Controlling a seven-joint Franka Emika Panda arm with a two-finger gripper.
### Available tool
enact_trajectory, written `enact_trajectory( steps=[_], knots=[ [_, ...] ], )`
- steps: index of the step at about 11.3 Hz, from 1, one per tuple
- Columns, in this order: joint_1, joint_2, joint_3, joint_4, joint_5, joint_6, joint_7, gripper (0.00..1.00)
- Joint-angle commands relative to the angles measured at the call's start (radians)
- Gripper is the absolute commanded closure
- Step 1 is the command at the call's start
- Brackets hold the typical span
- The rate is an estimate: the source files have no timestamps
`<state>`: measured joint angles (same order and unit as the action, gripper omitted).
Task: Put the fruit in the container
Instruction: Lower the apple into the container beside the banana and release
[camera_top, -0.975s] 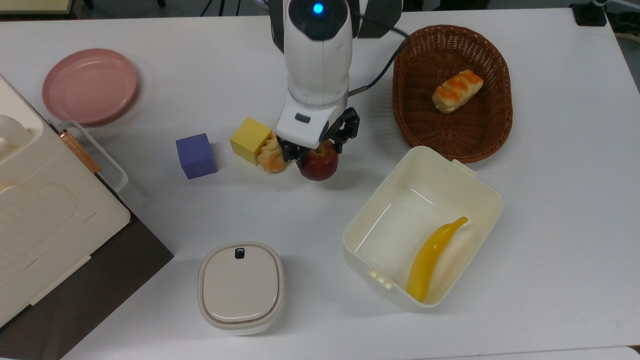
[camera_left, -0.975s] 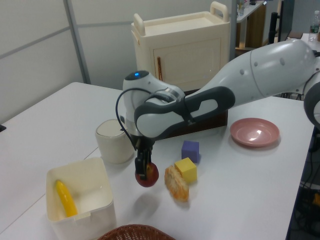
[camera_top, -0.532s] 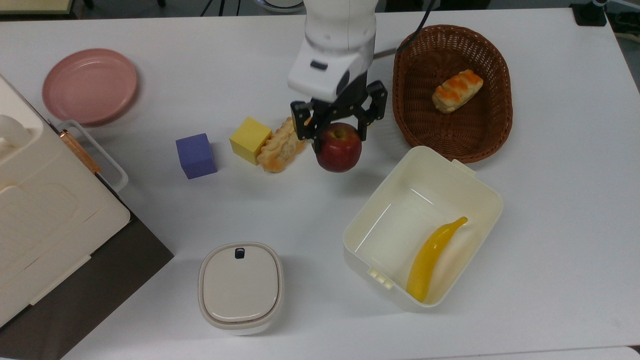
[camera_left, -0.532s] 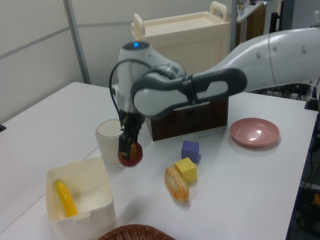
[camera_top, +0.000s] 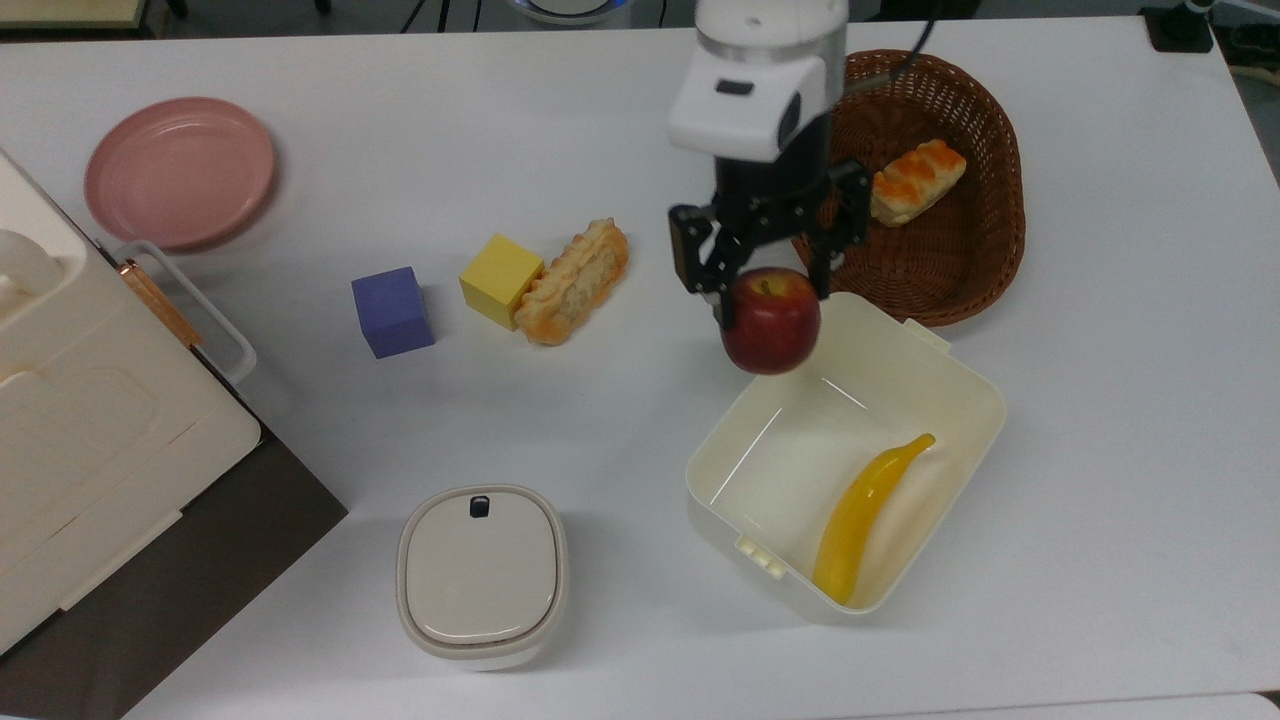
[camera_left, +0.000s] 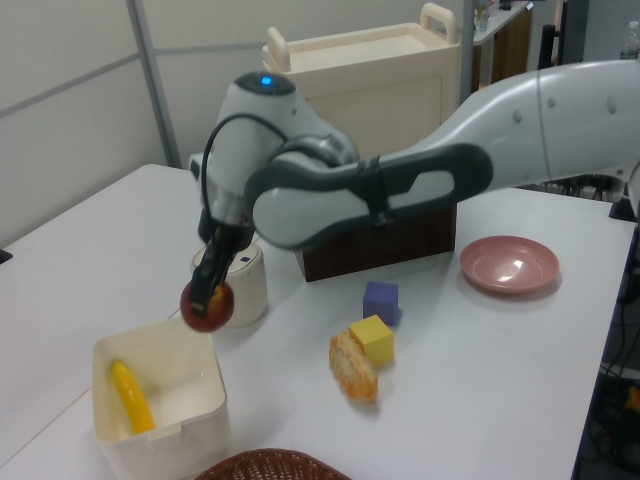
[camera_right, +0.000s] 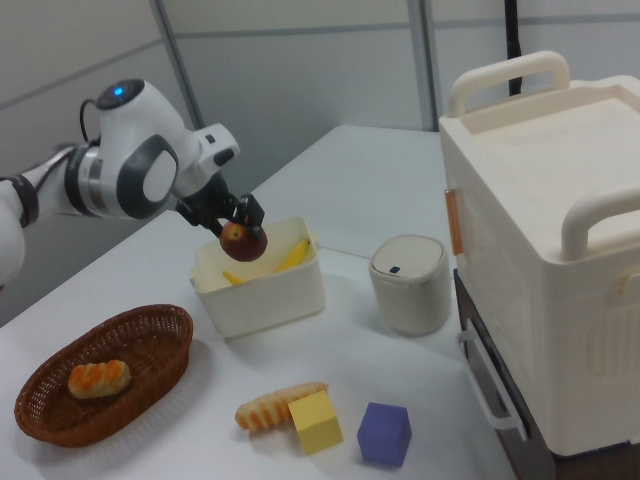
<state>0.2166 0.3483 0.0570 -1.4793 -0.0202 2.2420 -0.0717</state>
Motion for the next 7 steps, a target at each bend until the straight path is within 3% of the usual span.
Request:
enact_trajectory(
  steps=[1, 3, 7],
  knots=[
    [0.010, 0.017, -0.002, -0.007, 0.005, 0.039, 0.058, 0.13],
    [0.017, 0.017, -0.002, -0.010, 0.002, 0.037, 0.059, 0.00],
    [0.010, 0.014, -0.003, -0.022, -0.001, 0.024, 0.055, 0.00]
  ],
)
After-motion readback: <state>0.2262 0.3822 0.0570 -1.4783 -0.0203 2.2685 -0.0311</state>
